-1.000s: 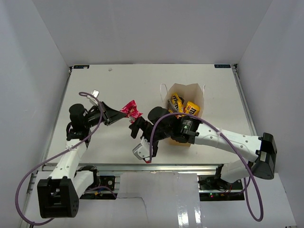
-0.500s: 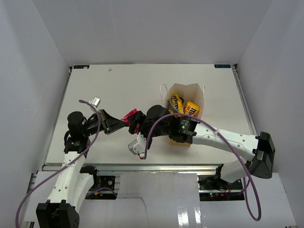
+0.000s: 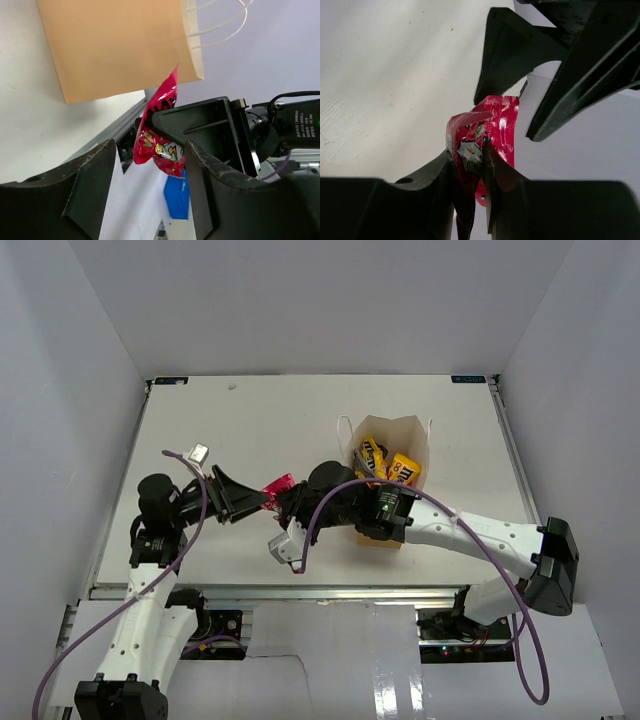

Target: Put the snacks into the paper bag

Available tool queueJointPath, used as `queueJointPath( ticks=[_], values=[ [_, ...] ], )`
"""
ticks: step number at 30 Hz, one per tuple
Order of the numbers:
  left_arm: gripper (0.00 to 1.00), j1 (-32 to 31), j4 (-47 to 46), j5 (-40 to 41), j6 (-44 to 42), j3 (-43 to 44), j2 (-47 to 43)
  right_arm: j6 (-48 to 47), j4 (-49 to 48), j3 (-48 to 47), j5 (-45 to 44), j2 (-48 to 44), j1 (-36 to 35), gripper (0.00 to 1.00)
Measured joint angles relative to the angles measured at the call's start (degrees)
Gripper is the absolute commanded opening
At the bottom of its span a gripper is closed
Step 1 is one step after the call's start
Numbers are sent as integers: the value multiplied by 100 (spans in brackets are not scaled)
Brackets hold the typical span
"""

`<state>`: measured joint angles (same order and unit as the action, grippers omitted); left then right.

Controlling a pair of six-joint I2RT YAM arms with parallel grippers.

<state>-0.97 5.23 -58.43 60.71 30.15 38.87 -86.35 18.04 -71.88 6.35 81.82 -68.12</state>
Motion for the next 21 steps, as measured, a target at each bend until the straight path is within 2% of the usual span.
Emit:
queueJointPath(
  ticks=[7, 9, 12, 15, 16, 18, 21],
  values=[
    [79, 0, 356, 507, -588, 1235, -13, 1091, 197, -243, 551, -520, 251, 13],
    [82, 0, 496, 780, -863, 1633, -61, 1781, 216, -562, 953, -680, 566, 8],
    [82, 0, 612, 1145, -1244, 1947, -229, 3311, -129, -935, 1451, -1060, 1377, 8],
    [82, 0, 723, 1327, -1451, 1923, -435, 4881, -533, -951, 1423, -1665, 2245, 8],
    [82, -2, 730, 1364, -1493, 1878, -476, 5243, -636, -922, 1316, -1845, 2426, 9],
    [82, -2, 739, 1412, -1530, 1729, -522, 6092, -839, -785, 970, -2208, 2669, 21],
    [82, -2, 780, 1445, -1528, 1493, -520, 6802, -929, -374, 671, -2621, 2894, 28]
  ],
)
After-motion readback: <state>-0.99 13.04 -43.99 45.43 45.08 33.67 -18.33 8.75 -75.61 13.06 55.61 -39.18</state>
